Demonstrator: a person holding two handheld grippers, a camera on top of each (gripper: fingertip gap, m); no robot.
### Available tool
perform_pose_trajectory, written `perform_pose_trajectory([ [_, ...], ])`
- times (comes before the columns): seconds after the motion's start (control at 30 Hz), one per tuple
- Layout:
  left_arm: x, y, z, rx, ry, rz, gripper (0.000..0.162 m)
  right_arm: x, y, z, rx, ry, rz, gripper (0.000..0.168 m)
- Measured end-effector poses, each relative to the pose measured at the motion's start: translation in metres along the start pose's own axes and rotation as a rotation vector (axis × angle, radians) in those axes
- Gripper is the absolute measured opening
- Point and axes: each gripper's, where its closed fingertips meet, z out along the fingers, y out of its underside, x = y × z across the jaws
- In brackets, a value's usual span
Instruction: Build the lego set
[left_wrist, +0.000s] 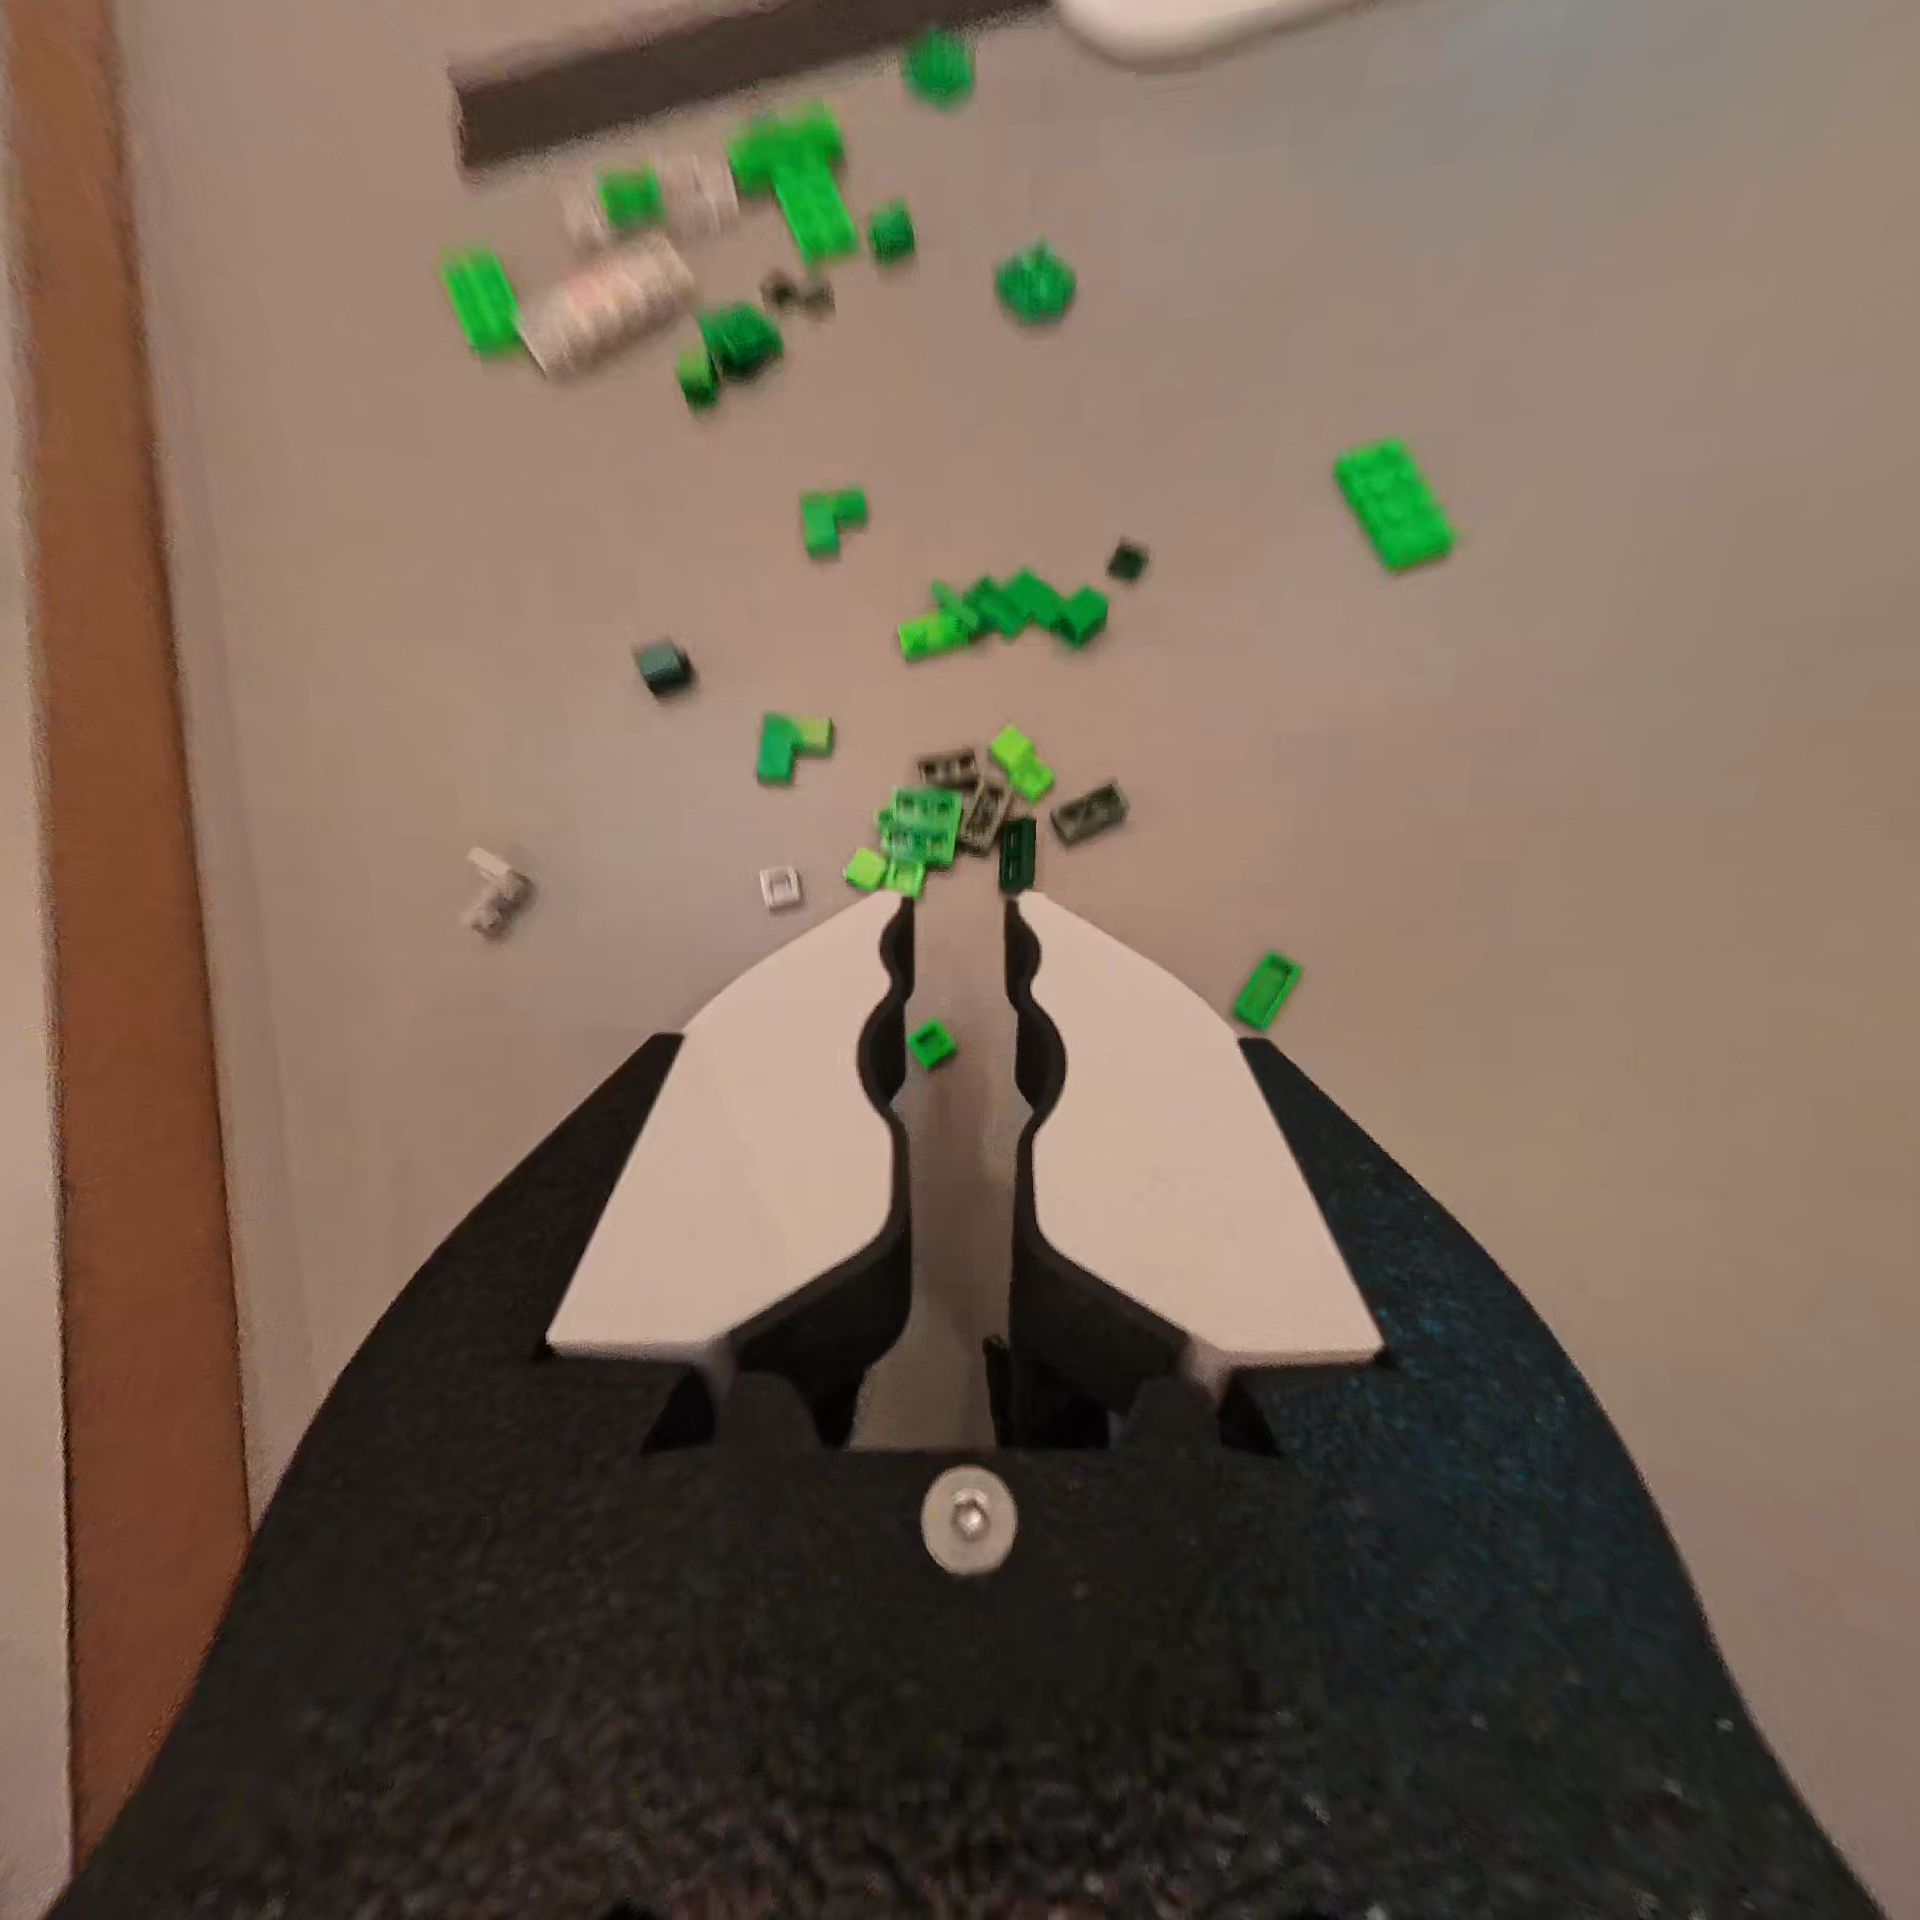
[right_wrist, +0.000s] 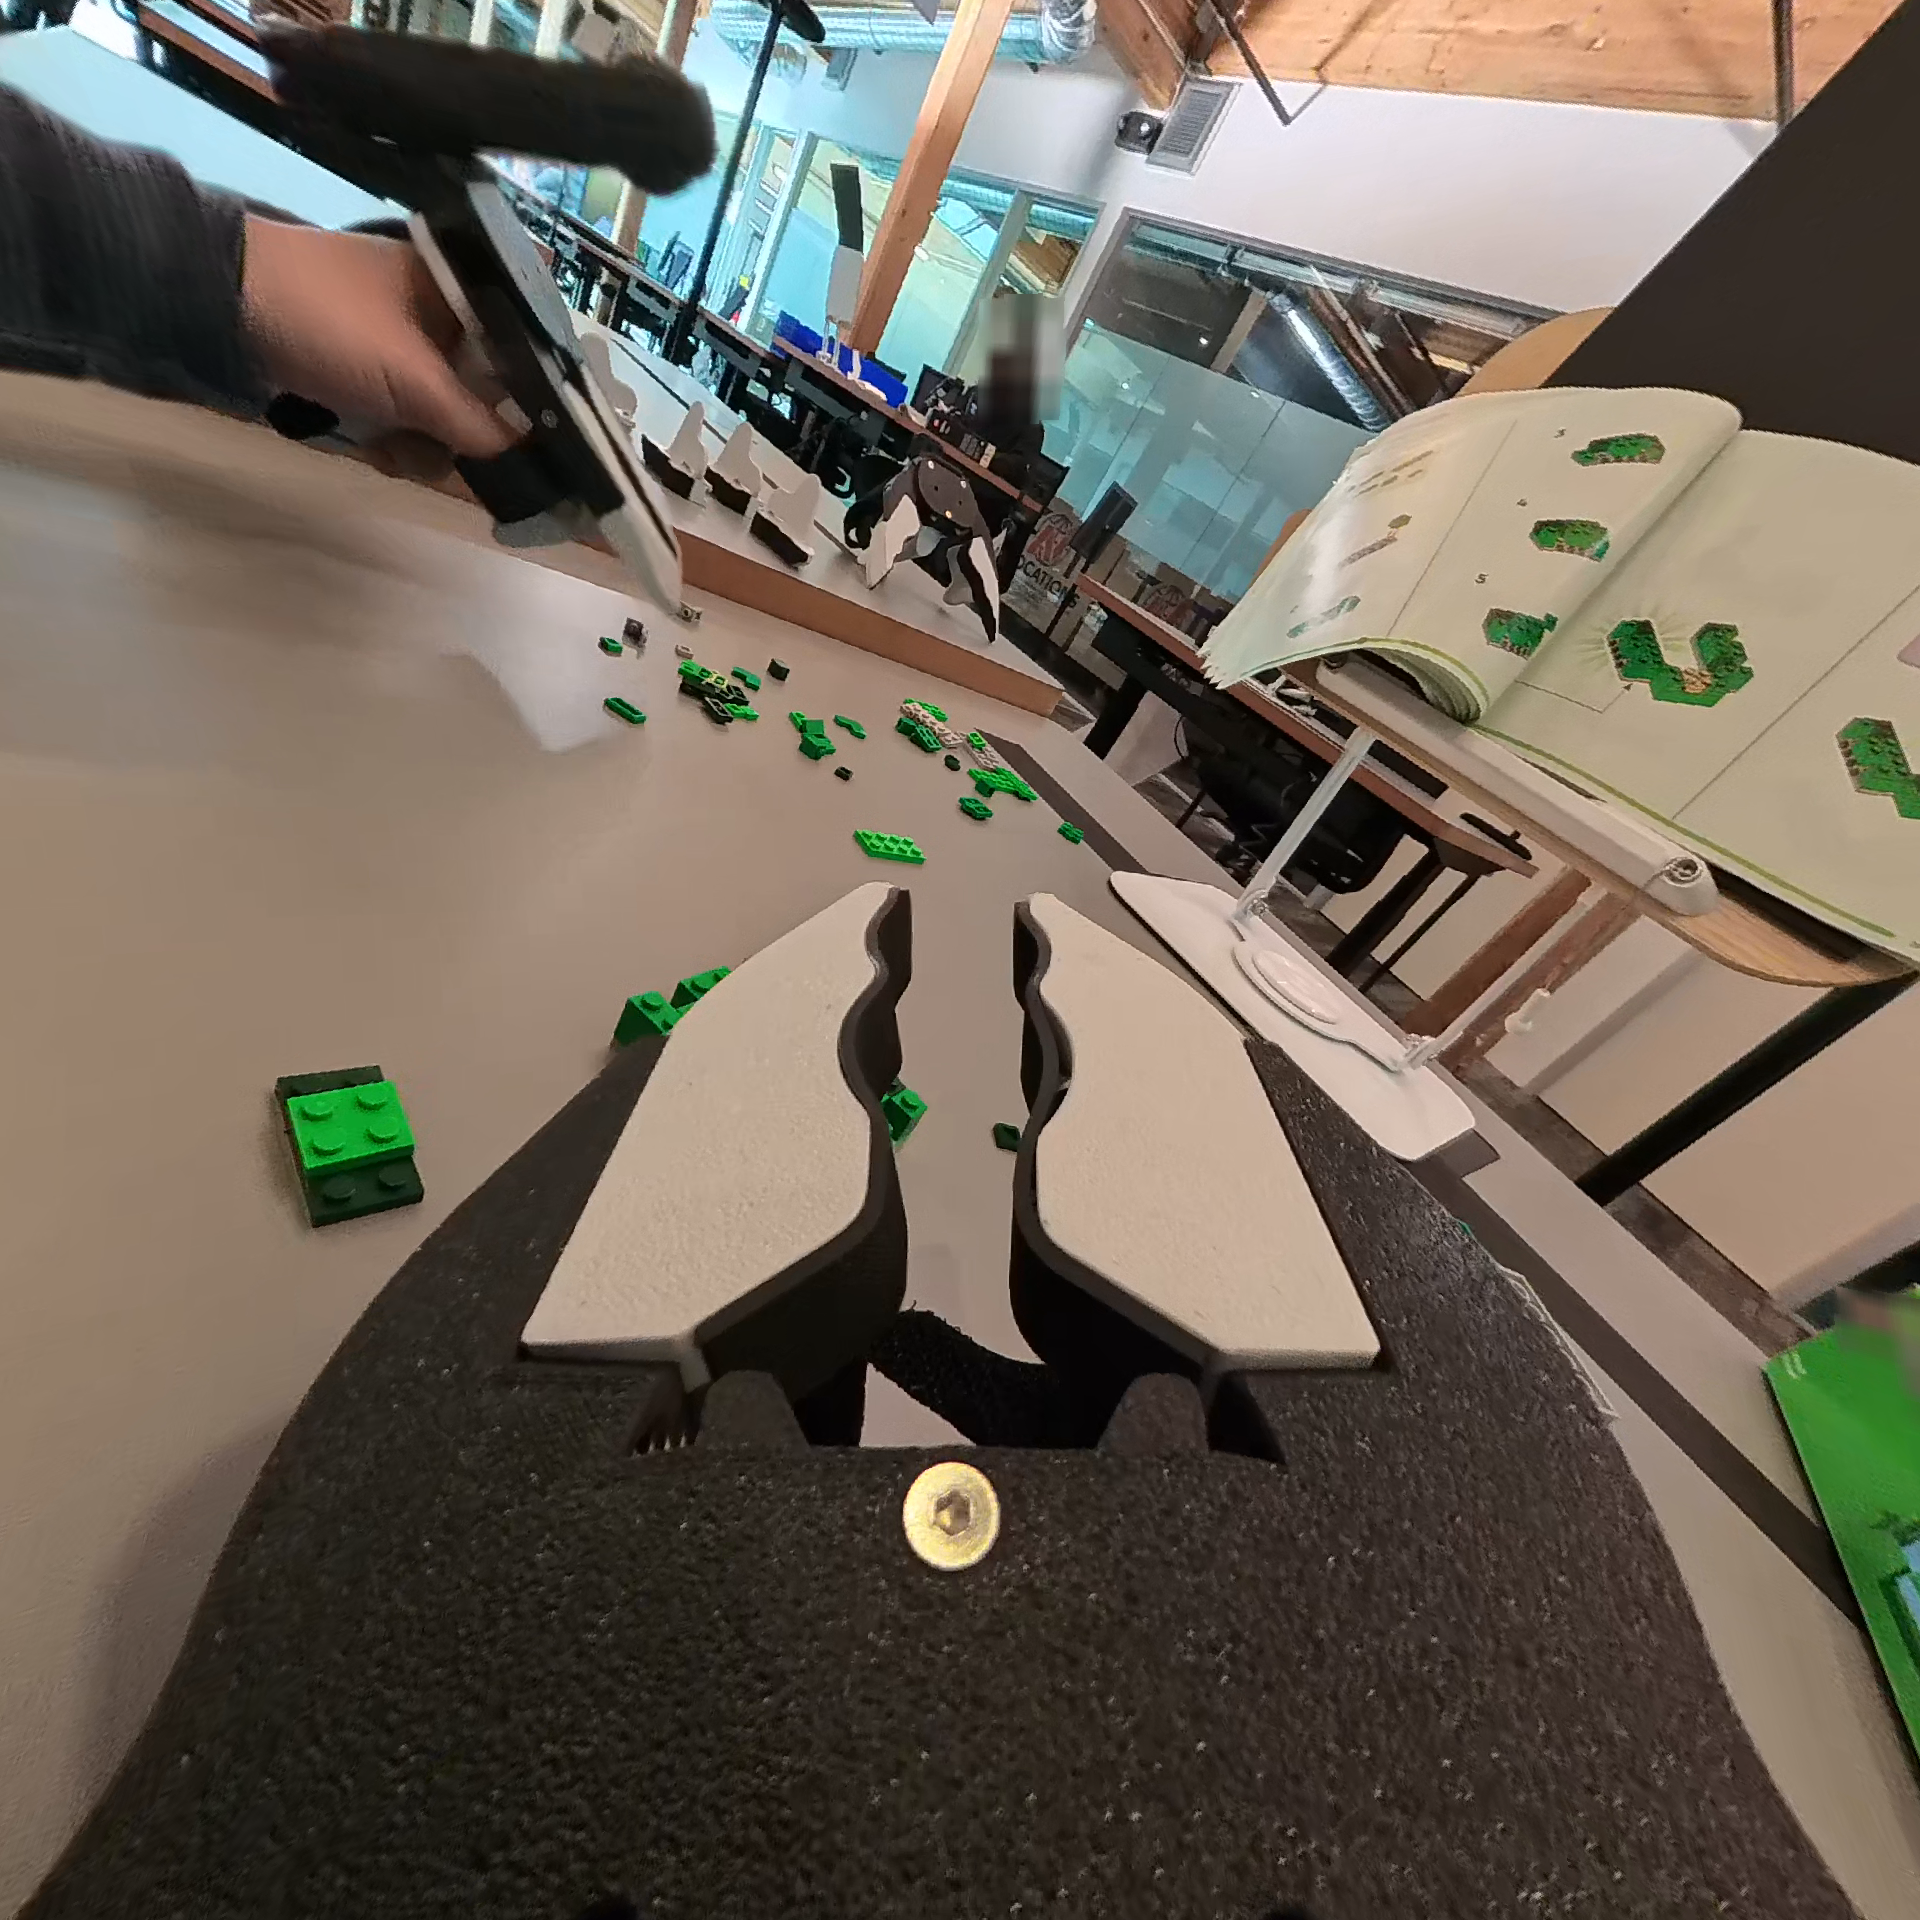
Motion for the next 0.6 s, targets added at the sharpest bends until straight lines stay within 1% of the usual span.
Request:
perform_pose_trajectory([
  [0.07, 0.004, -0.024, -0.013, 0.226, -0.072, -0.004, 0.014, 0.0, 0.0, 0.0, 0.005, 0.002, -0.008, 0.016],
  [0.1, 0.011, -0.033, -0.019, 0.327, -0.082, -0.024, 0.016, 0.0, -0.001, 0.0, 0.007, 0.004, -0.011, 0.015],
  [0.13, 0.019, -0.037, -0.022, 0.397, -0.083, -0.03, 0.021, 0.0, -0.001, -0.001, 0.009, 0.005, -0.01, 0.014],
  [0.17, 0.024, -0.038, -0.023, 0.431, -0.11, -0.02, 0.025, 0.001, -0.001, -0.001, 0.01, 0.007, -0.008, 0.014],
  [0.23, 0.025, -0.039, -0.025, 0.465, -0.191, -0.015, 0.028, 0.003, -0.002, -0.002, 0.017, 0.012, 0.003, 0.011],
  [0.33, 0.036, -0.055, -0.039, 0.578, -0.164, -0.101, 0.032, 0.007, -0.004, -0.005, 0.042, 0.026, 0.02, 0.0],
  [0.4, 0.04, -0.057, -0.045, 0.67, -0.161, -0.156, 0.032, 0.01, -0.005, -0.006, 0.053, 0.032, 0.036, 0.0],
  [0.5, 0.038, -0.05, -0.041, 0.667, -0.191, -0.142, 0.033, 0.012, -0.004, -0.006, 0.054, 0.03, 0.057, 0.0],
  [0.6, 0.033, -0.054, -0.046, 0.718, -0.211, -0.13, 0.03, 0.009, -0.004, -0.006, 0.051, 0.02, 0.039, 0.0],
])
